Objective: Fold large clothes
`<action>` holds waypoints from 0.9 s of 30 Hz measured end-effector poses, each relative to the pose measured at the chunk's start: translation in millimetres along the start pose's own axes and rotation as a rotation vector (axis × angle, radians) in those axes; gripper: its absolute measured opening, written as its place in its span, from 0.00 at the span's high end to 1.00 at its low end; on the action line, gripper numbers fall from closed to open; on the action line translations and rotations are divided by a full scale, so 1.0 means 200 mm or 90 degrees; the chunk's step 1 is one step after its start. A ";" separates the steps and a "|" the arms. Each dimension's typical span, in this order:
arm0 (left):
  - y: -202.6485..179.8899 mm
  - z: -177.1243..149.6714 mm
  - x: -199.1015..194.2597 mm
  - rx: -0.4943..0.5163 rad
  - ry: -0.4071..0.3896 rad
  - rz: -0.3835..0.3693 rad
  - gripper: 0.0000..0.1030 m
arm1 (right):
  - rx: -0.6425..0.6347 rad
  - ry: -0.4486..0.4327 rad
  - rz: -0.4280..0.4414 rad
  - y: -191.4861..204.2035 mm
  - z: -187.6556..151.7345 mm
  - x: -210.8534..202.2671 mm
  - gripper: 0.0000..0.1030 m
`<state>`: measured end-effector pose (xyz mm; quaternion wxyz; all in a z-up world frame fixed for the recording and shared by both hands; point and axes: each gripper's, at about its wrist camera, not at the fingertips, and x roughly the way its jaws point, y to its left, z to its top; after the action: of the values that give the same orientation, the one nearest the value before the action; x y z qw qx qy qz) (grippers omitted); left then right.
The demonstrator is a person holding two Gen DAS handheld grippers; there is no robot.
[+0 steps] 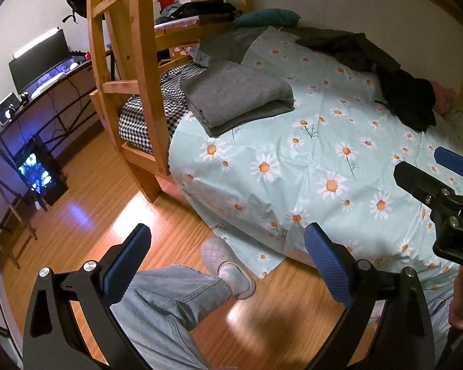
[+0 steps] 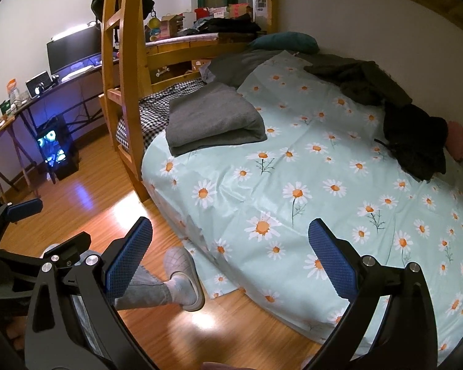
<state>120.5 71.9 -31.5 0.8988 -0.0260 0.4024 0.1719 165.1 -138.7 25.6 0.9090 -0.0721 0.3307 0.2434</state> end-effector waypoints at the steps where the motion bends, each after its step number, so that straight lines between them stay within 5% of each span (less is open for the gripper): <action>1: 0.00 0.00 0.00 0.000 0.000 0.002 0.06 | 0.000 0.000 0.000 0.00 0.00 0.00 0.03; 27: 0.01 -0.01 -0.01 0.000 0.003 -0.001 0.06 | 0.000 -0.001 0.008 0.03 0.00 -0.01 0.03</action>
<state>118.1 72.6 -31.1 0.8981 -0.0268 0.4043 0.1709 161.0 -134.1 26.4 0.9077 -0.0696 0.3302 0.2493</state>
